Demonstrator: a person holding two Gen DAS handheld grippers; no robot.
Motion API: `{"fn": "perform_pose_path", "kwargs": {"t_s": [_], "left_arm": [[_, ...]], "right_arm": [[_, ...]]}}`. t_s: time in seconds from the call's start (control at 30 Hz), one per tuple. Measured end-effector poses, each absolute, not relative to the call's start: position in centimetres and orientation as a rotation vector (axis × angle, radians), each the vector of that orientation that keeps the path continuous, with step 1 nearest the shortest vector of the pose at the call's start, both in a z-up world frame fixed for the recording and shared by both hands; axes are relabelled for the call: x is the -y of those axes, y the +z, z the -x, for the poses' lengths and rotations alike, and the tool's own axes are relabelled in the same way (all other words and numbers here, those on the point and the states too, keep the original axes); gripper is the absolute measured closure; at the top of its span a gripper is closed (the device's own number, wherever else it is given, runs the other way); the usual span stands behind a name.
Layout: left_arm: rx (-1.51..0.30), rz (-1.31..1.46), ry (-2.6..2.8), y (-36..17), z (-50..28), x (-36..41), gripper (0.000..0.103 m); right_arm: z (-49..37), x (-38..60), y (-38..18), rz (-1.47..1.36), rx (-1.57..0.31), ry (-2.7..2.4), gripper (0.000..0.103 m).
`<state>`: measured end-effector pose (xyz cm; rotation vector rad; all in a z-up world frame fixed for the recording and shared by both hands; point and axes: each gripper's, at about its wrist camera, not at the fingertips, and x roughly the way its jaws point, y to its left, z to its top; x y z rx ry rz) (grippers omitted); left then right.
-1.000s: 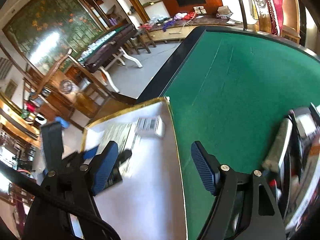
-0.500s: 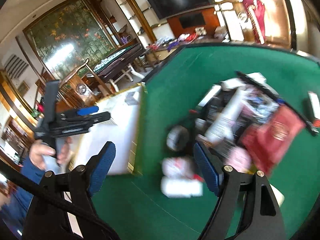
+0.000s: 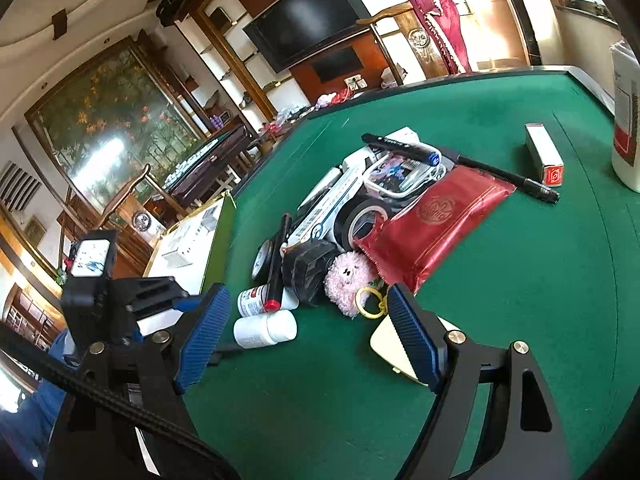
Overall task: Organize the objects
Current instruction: 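Grasp the white pill bottle with the left tool while the right tool grasps the cream case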
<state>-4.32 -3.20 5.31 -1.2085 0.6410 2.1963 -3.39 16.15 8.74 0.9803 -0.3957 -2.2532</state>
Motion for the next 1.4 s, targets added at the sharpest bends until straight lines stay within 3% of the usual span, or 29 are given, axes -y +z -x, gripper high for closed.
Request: {"fn": "perform_pose_path", "kwargs": {"t_s": [0.2,0.33,0.67,0.8,0.93,1.07,1.1,1.13,1.2,1.4], "left_arm": [[-0.729,1.261,2.122,3.8,4.3,1.9,0.074],[-0.727,1.31,2.106,2.9,4.9,0.9,0.074],[-0.413,1.364,2.251,3.3,4.9,0.9,0.074],[-0.416,1.385,2.245,3.5,5.2,0.7,0.073],[-0.407,1.403,2.271,3.3,5.6,0.6,0.058],[-0.366,1.386,2.285,2.7,6.0,1.0,0.058],[-0.371,1.382,2.288,2.7,6.0,0.8,0.061],[-0.374,1.375,2.286,2.8,5.7,0.8,0.071],[-0.395,1.373,2.277,2.8,5.5,0.4,0.074],[-0.443,1.377,2.284,2.8,5.8,-0.5,0.072]], "right_arm": [[3.9,-16.4,8.1,-1.0,0.392,-2.266,0.022],[4.0,-16.6,7.6,-1.034,0.361,-2.278,0.022],[4.8,-17.1,5.5,-1.181,0.144,-2.273,0.022],[5.1,-16.8,4.7,-1.195,-0.03,-2.281,0.022],[5.9,-16.4,3.6,-1.219,-0.079,-2.228,0.022],[5.9,-15.6,2.6,-1.211,-0.187,-2.245,0.023],[5.7,-15.5,2.4,-1.216,-0.202,-2.24,0.029],[5.3,-15.3,2.4,-1.213,-0.22,-2.228,0.032],[4.7,-14.8,2.1,-1.224,-0.268,-2.203,0.052],[3.8,-13.4,1.9,-1.224,-0.332,-2.191,0.053]]}}
